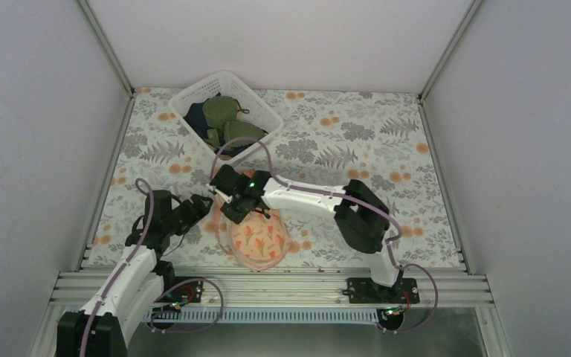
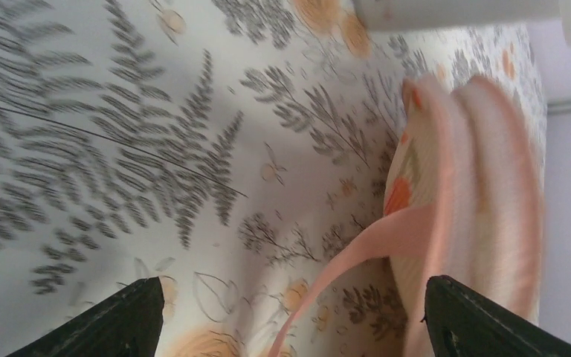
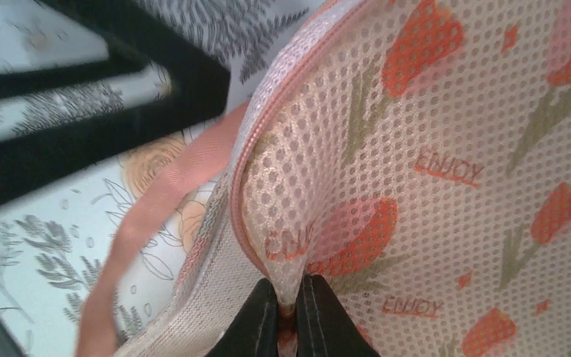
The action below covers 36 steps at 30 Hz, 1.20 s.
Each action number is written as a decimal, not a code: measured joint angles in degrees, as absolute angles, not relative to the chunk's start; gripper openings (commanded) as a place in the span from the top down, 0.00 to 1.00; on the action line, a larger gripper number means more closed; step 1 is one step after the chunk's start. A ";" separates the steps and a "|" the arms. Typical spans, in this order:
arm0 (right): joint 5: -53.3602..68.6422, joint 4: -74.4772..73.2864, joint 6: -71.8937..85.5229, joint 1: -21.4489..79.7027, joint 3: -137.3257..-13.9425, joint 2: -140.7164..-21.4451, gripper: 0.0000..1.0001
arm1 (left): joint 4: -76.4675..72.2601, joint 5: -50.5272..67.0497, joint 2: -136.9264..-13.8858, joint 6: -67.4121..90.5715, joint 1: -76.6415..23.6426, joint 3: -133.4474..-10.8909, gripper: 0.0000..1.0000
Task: Unzip the laundry bag and remove the bra
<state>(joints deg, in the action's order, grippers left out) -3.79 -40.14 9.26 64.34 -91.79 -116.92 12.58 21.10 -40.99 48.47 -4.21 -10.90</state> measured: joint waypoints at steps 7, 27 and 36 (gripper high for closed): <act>4.73 -32.01 10.81 59.16 -84.38 -111.20 0.94 | 6.59 23.03 -45.54 47.33 -10.39 -9.82 0.18; 17.69 -21.87 12.05 54.59 -77.06 -107.53 0.94 | -3.70 29.30 -48.82 43.79 -14.85 -9.28 0.41; 20.47 -19.86 12.27 53.82 -75.85 -107.28 0.83 | -8.05 31.55 -49.67 42.17 -16.32 -9.30 0.98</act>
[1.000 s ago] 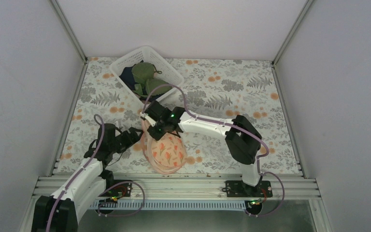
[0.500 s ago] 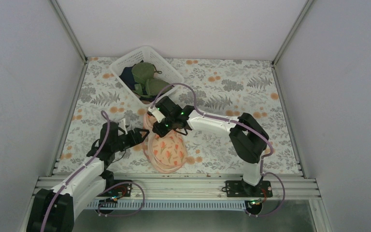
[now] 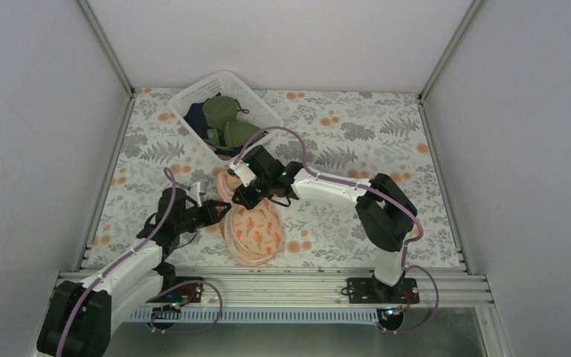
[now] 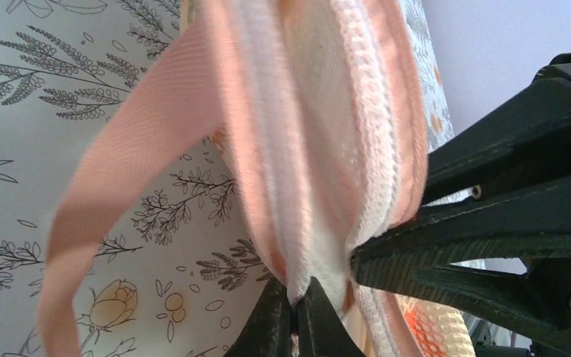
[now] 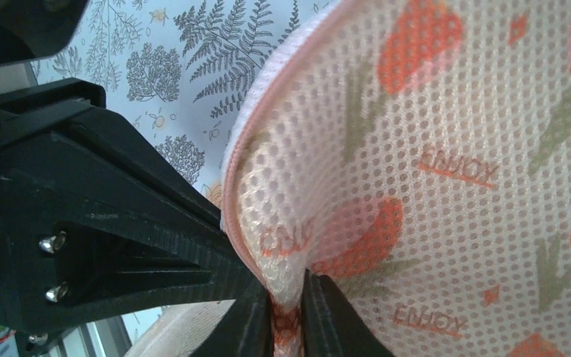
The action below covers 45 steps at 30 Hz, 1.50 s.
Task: Unzip the laundry bag and remove the bra
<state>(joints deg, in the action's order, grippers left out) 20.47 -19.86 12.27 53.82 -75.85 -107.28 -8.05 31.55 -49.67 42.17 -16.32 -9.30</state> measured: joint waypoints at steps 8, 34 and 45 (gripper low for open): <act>16.40 -21.10 13.72 53.08 -75.68 -107.31 0.80 | -8.03 31.48 -49.76 41.93 -16.29 -9.30 0.98; 15.86 -20.64 17.21 37.93 -57.89 -88.53 0.77 | -0.60 23.92 -50.30 42.54 -16.29 -9.28 0.98; 13.41 -21.71 20.71 25.91 -50.46 -83.59 0.30 | 0.40 22.85 -50.37 42.65 -16.25 -9.28 0.87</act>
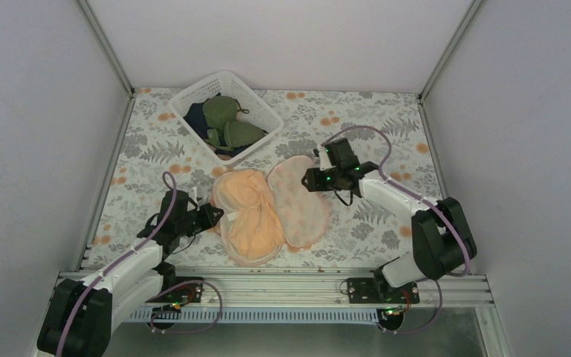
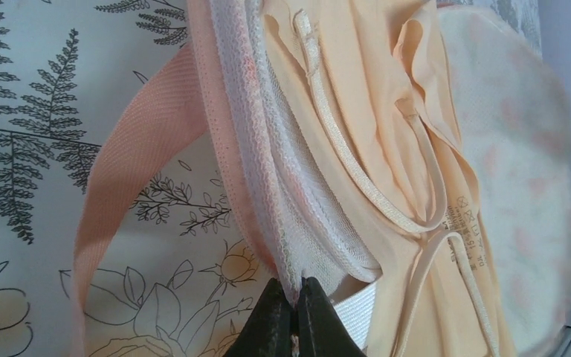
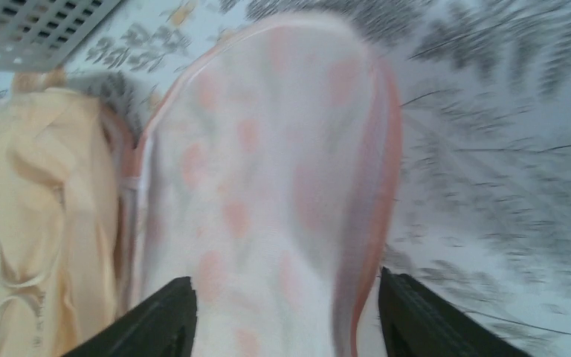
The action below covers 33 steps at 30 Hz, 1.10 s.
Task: Unzip the laundry bag and remove the bra
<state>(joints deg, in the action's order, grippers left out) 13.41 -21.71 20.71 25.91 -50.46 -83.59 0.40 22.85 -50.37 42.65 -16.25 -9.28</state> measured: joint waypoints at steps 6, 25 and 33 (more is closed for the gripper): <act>10.72 -21.91 22.15 20.10 -49.28 -76.09 0.21 | 2.31 21.23 -49.84 42.85 -15.88 -9.30 0.13; 6.50 -22.28 -8.29 66.65 -56.45 -79.35 0.32 | 3.29 26.76 -52.99 39.35 -3.88 -21.71 0.38; 3.66 -22.61 -20.45 69.69 -50.70 -76.47 0.31 | 16.36 31.86 -72.82 19.05 -3.68 -38.30 0.36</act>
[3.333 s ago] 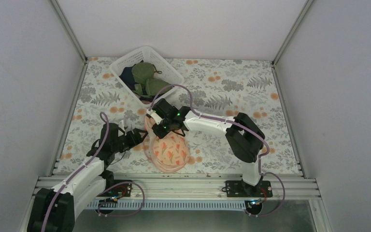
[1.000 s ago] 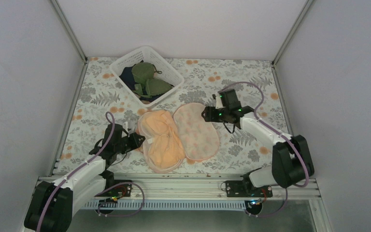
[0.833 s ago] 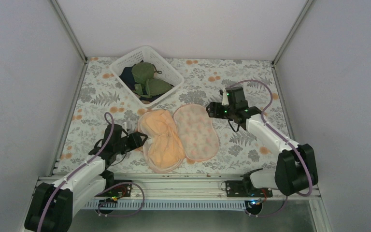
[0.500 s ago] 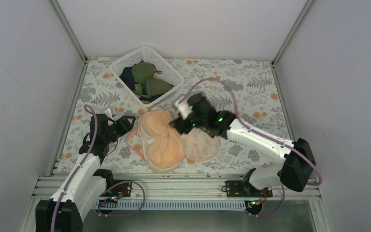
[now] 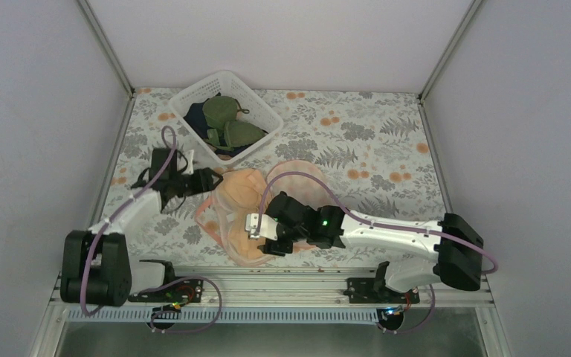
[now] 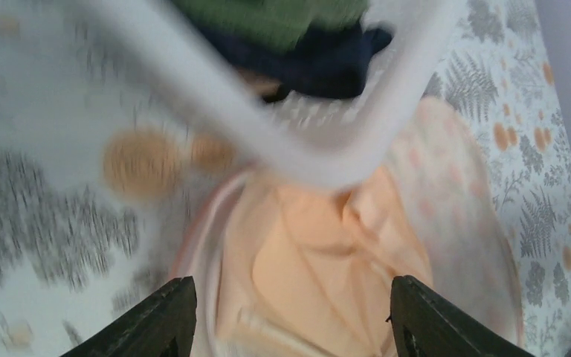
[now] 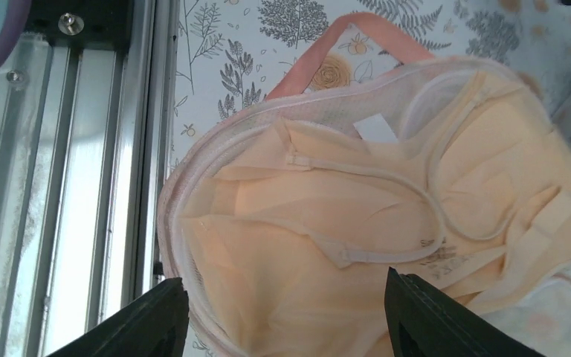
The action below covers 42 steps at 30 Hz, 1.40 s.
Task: Unzip the laundry bag and remove the bra
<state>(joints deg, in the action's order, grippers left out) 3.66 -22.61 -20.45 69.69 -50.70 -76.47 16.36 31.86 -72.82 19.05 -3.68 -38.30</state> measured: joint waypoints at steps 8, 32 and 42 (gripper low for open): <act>-1.13 -20.53 -30.00 71.83 -45.58 -75.46 0.31 | 33.54 35.27 -93.08 3.05 -2.20 -65.28 0.39; -9.50 -12.91 -44.05 74.67 -45.10 -88.79 0.28 | 30.22 30.09 -90.41 2.55 -7.33 -51.70 0.48; -11.46 -12.01 -45.52 76.84 -45.12 -90.83 0.41 | 27.49 30.13 -91.61 3.16 -9.34 -50.74 0.63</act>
